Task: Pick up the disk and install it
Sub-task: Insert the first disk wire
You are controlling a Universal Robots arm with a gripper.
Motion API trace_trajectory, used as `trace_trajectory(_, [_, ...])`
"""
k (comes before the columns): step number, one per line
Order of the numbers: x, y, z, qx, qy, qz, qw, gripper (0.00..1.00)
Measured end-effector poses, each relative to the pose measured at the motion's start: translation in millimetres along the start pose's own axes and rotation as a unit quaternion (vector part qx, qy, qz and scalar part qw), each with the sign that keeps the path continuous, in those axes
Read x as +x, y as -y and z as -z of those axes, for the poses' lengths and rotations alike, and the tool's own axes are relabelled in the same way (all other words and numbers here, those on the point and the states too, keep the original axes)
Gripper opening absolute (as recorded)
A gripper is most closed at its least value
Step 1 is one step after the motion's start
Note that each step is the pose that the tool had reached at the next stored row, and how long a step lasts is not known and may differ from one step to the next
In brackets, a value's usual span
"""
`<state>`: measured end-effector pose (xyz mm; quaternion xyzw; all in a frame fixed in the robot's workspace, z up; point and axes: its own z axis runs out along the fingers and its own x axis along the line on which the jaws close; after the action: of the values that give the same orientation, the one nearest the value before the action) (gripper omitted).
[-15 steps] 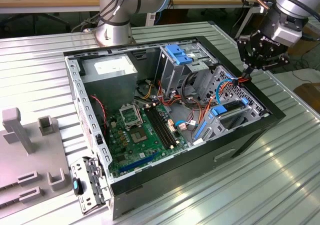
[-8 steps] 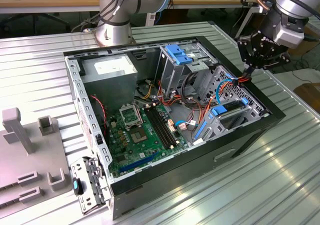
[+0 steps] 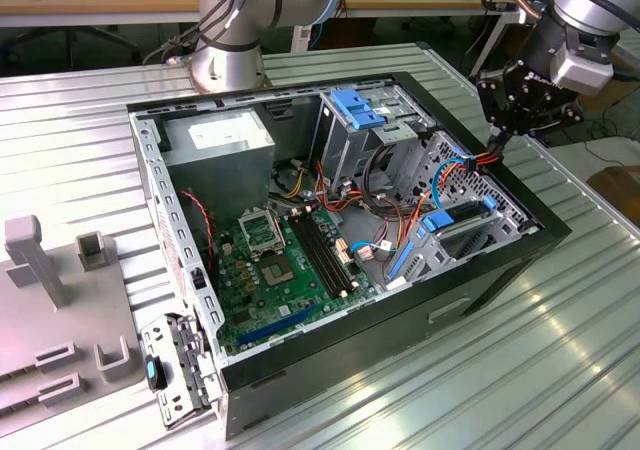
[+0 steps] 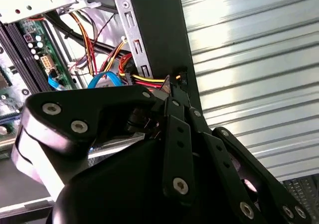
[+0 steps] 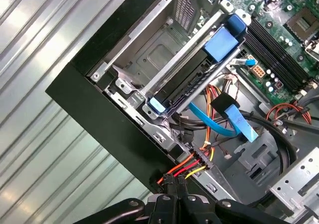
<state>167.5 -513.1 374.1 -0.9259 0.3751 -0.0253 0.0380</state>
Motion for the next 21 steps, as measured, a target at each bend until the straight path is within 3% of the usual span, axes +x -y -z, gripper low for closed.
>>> trace_trajectory(5, [0.8, 0.8, -0.2, 0.0009, 0.0038, 0.042, 0.9991, 0.11])
trace_trajectory(11, [1.4, 1.4, -0.2, 0.0020, 0.0084, 0.095, 0.9955, 0.11])
trace_trajectory(15, [1.7, 1.7, -0.3, 0.0034, 0.0103, 0.128, 0.9917, 0.11])
trace_trajectory(16, [1.8, 1.7, -0.3, 0.0047, 0.0099, 0.139, 0.9902, 0.11])
trace_trajectory(21, [2.0, 1.4, -0.3, 0.0133, 0.0022, 0.173, 0.9848, 0.11])
